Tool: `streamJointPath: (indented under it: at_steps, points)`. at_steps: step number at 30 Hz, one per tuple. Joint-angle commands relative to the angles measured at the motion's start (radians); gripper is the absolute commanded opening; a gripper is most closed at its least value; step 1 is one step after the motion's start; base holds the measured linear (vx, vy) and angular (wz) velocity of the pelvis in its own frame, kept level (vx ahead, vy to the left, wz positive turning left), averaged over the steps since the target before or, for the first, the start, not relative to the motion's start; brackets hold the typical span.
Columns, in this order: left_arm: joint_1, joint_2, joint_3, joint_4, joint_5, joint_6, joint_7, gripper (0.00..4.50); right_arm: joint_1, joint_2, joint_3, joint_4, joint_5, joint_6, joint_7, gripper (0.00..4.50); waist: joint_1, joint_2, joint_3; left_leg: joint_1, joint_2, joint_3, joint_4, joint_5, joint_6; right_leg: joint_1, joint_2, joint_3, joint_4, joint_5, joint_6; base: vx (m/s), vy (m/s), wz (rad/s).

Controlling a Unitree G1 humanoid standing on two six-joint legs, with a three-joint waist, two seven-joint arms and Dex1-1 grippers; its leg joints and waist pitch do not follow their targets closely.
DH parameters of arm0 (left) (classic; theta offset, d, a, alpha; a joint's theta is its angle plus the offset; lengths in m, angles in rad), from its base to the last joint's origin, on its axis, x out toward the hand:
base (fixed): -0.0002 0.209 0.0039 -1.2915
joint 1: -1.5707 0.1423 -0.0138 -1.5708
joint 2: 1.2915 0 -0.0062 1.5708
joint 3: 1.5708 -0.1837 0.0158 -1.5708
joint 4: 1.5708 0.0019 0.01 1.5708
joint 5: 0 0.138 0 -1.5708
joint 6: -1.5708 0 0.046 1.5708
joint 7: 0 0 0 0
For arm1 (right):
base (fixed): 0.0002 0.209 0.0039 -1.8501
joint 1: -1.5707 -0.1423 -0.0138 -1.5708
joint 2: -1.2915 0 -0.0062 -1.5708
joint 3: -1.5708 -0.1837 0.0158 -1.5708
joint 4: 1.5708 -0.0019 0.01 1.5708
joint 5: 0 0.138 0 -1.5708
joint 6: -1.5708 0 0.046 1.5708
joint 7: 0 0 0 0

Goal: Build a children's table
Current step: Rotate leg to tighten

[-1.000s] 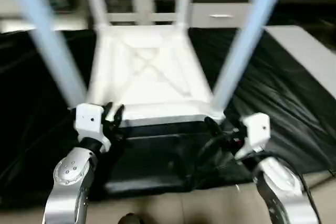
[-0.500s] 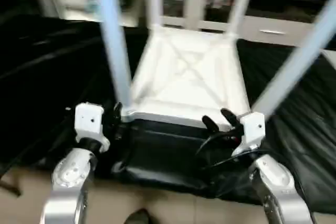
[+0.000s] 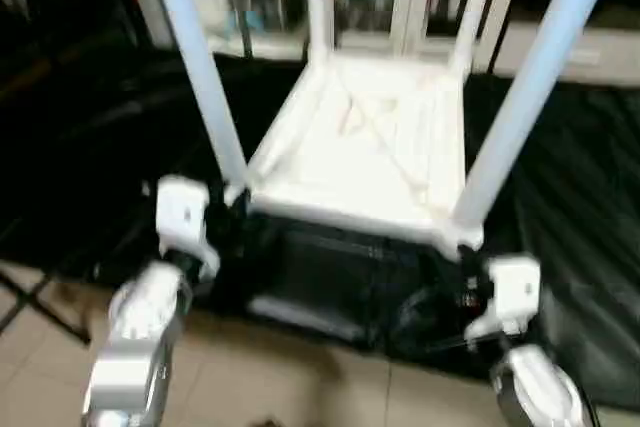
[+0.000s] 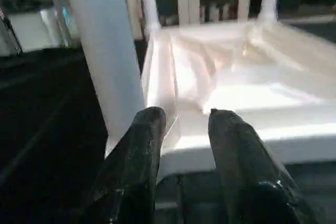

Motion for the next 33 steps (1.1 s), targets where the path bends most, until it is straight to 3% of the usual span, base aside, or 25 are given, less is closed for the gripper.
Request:
streamJointPath:
  at_steps: [1, 3, 4, 5, 6, 7, 8, 9, 10, 11, 12, 13, 14, 15, 16, 17, 18, 19, 21, 22, 23, 25, 27, 29, 33]
  points:
    - [-0.025, 0.009, 0.006, 0.017, 0.018, -0.023, 0.023, 1.71, -0.03, 0.004, -0.028, -0.048, -0.011, 0.024, -0.04, 2.94, -0.012, -0.018, -0.031, -0.006, 0.074, -0.02, -0.075, -0.204, 0.056, 0.03, -0.119, 0.074, -0.13, -0.259, -0.003, 0.0, 0.0, 0.0]
    - [-0.032, 0.004, 0.004, 0.016, 0.017, -0.022, 0.032, 1.71, -0.058, -0.001, -0.04, -0.053, -0.005, 0.037, -0.044, 2.94, -0.02, -0.012, -0.034, -0.002, 0.083, -0.023, -0.084, -0.216, 0.045, 0.03, -0.123, 0.073, -0.125, -0.236, -0.032, 0.0, 0.0, 0.0]
    - [-0.038, 0.002, 0.002, 0.021, 0.011, -0.025, 0.032, 1.71, -0.087, -0.006, -0.044, -0.051, -0.005, 0.039, -0.044, 2.94, -0.033, -0.018, -0.04, -0.011, 0.077, -0.018, -0.08, -0.164, 0.064, 0.041, -0.132, 0.074, -0.115, -0.103, -0.075, 0.0, 0.0, 0.0]
    - [-0.041, 0.001, 0.0, 0.027, 0.008, -0.028, 0.031, 1.71, -0.109, -0.01, -0.045, -0.046, -0.009, 0.038, -0.043, 2.94, -0.034, -0.024, -0.041, -0.019, 0.068, -0.009, -0.073, -0.141, 0.086, 0.047, -0.143, 0.08, -0.116, -0.075, -0.088, 0.005, 0.057, -0.02]
    - [-0.044, -0.004, -0.002, 0.032, 0.004, -0.034, 0.03, 1.71, -0.128, -0.018, -0.043, -0.043, -0.012, 0.049, -0.043, 2.94, -0.03, -0.043, -0.042, -0.026, 0.053, 0.009, -0.05, -0.103, 0.143, 0.055, -0.174, 0.099, -0.129, -0.057, -0.109, 0.011, 0.07, 0.01]
    - [-0.046, -0.01, -0.004, 0.04, 0.005, -0.042, 0.035, 1.71, -0.144, -0.022, -0.046, -0.038, 0.005, 0.058, -0.035, 2.94, -0.027, -0.052, -0.04, -0.036, 0.049, 0.007, -0.031, -0.085, 0.175, 0.065, -0.201, 0.115, -0.138, -0.064, -0.118, 0.011, 0.07, 0.01]
    - [-0.046, -0.02, -0.003, 0.051, 0.004, -0.055, 0.043, 1.71, -0.152, -0.023, -0.049, -0.035, 0.026, 0.072, -0.026, 2.94, -0.016, -0.065, -0.043, -0.054, 0.054, -0.007, 0.021, -0.057, 0.213, 0.077, -0.266, 0.157, -0.161, -0.091, -0.127, 0.02, 0.1, 0.02]
    - [-0.042, -0.029, -0.004, 0.057, 0.003, -0.059, 0.049, 1.71, -0.154, -0.028, -0.052, -0.03, 0.032, 0.077, -0.022, 2.94, -0.008, -0.065, -0.046, -0.069, 0.06, -0.018, 0.045, -0.043, 0.217, 0.086, -0.291, 0.173, -0.165, -0.092, -0.144, 0.021, 0.147, 0.0]
    - [-0.027, -0.03, -0.015, 0.051, 0.01, -0.07, 0.046, 1.71, -0.147, -0.033, -0.06, -0.025, 0.046, 0.091, -0.016, 2.94, -0.005, -0.056, -0.046, -0.101, 0.066, -0.051, 0.101, -0.053, 0.205, 0.089, -0.325, 0.197, -0.174, -0.08, -0.198, 0.021, 0.147, 0.0]
    - [-0.027, -0.03, -0.015, 0.051, 0.01, -0.07, 0.046, 1.71, -0.147, -0.033, -0.06, -0.025, 0.046, 0.091, -0.016, 2.94, -0.011, -0.074, -0.043, -0.099, 0.069, -0.05, 0.077, -0.034, 0.204, 0.086, -0.293, 0.169, -0.166, -0.076, -0.213, 0.019, 0.197, -0.07]
    - [-0.02, -0.036, -0.015, 0.042, 0.006, -0.067, 0.048, 1.71, -0.142, -0.032, -0.066, -0.025, 0.058, 0.098, -0.014, 2.94, -0.022, -0.054, -0.045, -0.066, 0.057, -0.033, -0.018, 0.07, 0.235, 0.067, -0.166, 0.079, -0.123, -0.039, -0.226, 0.028, 0.231, 0.0]
    - [-0.013, -0.042, -0.015, 0.031, 0.01, -0.069, 0.058, 1.71, -0.135, -0.032, -0.076, -0.026, 0.068, 0.095, -0.012, 2.94, -0.039, -0.064, -0.041, -0.031, 0.053, -0.022, -0.053, 0.07, 0.299, 0.032, -0.09, 0.039, -0.099, -0.036, -0.204, 0.028, 0.231, 0.0]
    - [-0.009, -0.046, -0.014, 0.024, 0.012, -0.07, 0.068, 1.71, -0.132, -0.032, -0.084, -0.027, 0.074, 0.093, -0.012, 2.94, -0.086, -0.024, -0.054, 0.046, 0.099, -0.064, -0.056, 0.155, 0.427, -0.034, -0.033, -0.009, 0.009, -0.02, -0.125, 0.017, 0.242, 0.07]
    - [0.0, -0.047, -0.007, 0.016, 0.015, -0.077, 0.081, 1.71, -0.132, -0.038, -0.09, -0.011, 0.067, 0.086, -0.01, 2.94, -0.084, -0.023, -0.052, 0.036, 0.102, -0.065, -0.061, 0.169, 0.412, -0.036, -0.034, -0.012, 0.014, -0.015, -0.092, -0.014, 0.235, 0.05]
    - [0.003, -0.047, -0.004, 0.013, 0.017, -0.08, 0.086, 1.71, -0.133, -0.042, -0.092, -0.004, 0.063, 0.08, -0.009, 2.94, -0.09, -0.033, -0.045, 0.015, 0.109, -0.061, -0.077, 0.151, 0.337, -0.023, -0.041, -0.011, 0.005, 0.012, -0.054, -0.014, 0.235, 0.05]
    - [0.011, -0.045, -0.003, 0.003, 0.016, -0.079, 0.083, 1.71, -0.138, -0.044, -0.102, 0.006, 0.069, 0.075, -0.009, 2.94, -0.098, -0.05, -0.043, 0.014, 0.11, -0.064, -0.081, 0.102, 0.265, -0.008, -0.07, 0.002, -0.024, 0.044, -0.046, -0.034, 0.205, -0.02]
    - [0.017, -0.043, -0.004, -0.007, 0.011, -0.076, 0.076, 1.71, -0.142, -0.045, -0.112, 0.008, 0.079, 0.07, -0.008, 2.94, -0.093, -0.05, -0.036, 0.006, 0.098, -0.049, -0.087, 0.02, 0.219, -0.003, -0.082, 0.007, -0.041, 0.037, -0.05, -0.062, 0.165, 0.0]
    - [0.018, -0.043, -0.005, -0.01, 0.011, -0.076, 0.075, 1.71, -0.143, -0.046, -0.115, 0.007, 0.083, 0.068, -0.006, 2.94, -0.098, -0.062, -0.031, 0.001, 0.076, -0.024, -0.099, -0.23, 0.105, 0.005, -0.103, 0.019, -0.076, -0.002, -0.072, -0.062, 0.165, 0.0]
    - [0.021, -0.043, -0.006, -0.017, 0.011, -0.076, 0.072, 1.71, -0.145, -0.047, -0.124, 0.004, 0.094, 0.065, -0.003, 2.94, -0.1, -0.064, -0.03, 0.002, 0.068, -0.021, -0.107, -0.44, 0.002, 0.01, -0.122, 0.026, -0.097, -0.086, -0.073, -0.086, 0.107, 0.0]
    - [0.023, -0.043, -0.008, -0.032, -0.011, -0.069, 0.052, 1.89, -0.146, -0.05, -0.136, -0.003, 0.103, 0.054, -0.002, 2.94, -0.101, -0.066, -0.023, 0.009, 0.067, -0.018, -0.11, -0.594, -0.072, -0.002, -0.141, 0.037, -0.122, -0.233, -0.038, -0.084, 0.085, -0.03]
    - [0.017, -0.04, -0.01, -0.038, -0.027, -0.066, 0.038, 1.99, -0.147, -0.048, -0.15, -0.012, 0.118, 0.053, -0.005, 2.94, -0.102, -0.059, -0.022, 0.01, 0.066, -0.02, -0.111, -0.626, -0.09, -0.004, -0.141, 0.038, -0.127, -0.262, -0.027, -0.076, 0.054, -0.06]
    - [0.005, -0.036, -0.013, -0.039, -0.038, -0.047, 0.033, 2.05, -0.146, -0.048, -0.16, -0.018, 0.12, 0.048, -0.012, 2.94, -0.11, -0.066, -0.019, 0.002, 0.065, -0.025, -0.118, -0.675, -0.114, -0.001, -0.14, 0.036, -0.136, -0.29, -0.002, -0.073, 0.046, -0.11]
    - [-0.039, -0.025, -0.018, -0.009, -0.039, -0.049, 0.017, 2.24, -0.145, -0.055, -0.163, -0.008, 0.077, 0.007, -0.038, 2.94, -0.111, -0.06, -0.021, 0.003, 0.064, -0.025, -0.118, -0.666, -0.111, -0.001, -0.144, 0.037, -0.139, -0.284, 0.002, -0.059, 0.027, -0.1]
    - [-0.054, -0.022, -0.018, 0.001, -0.043, -0.056, 0.008, 2.43, -0.146, -0.054, -0.166, -0.003, 0.065, -0.008, -0.047, 2.94, -0.114, -0.068, -0.019, 0.003, 0.063, -0.019, -0.118, -0.648, -0.103, -0.003, -0.143, 0.038, -0.147, -0.286, 0.008, -0.058, 0.013, -0.09]
    - [-0.14, -0.002, -0.016, 0.06, -0.045, -0.047, -0.014, 2.76, -0.173, -0.035, -0.21, 0.005, 0.091, -0.02, -0.081, 3.3, -0.116, -0.071, -0.016, 0.003, 0.061, -0.017, -0.114, -0.636, -0.077, -0.007, -0.15, 0.042, -0.155, -0.344, -0.001, -0.026, 0.001, -0.05]
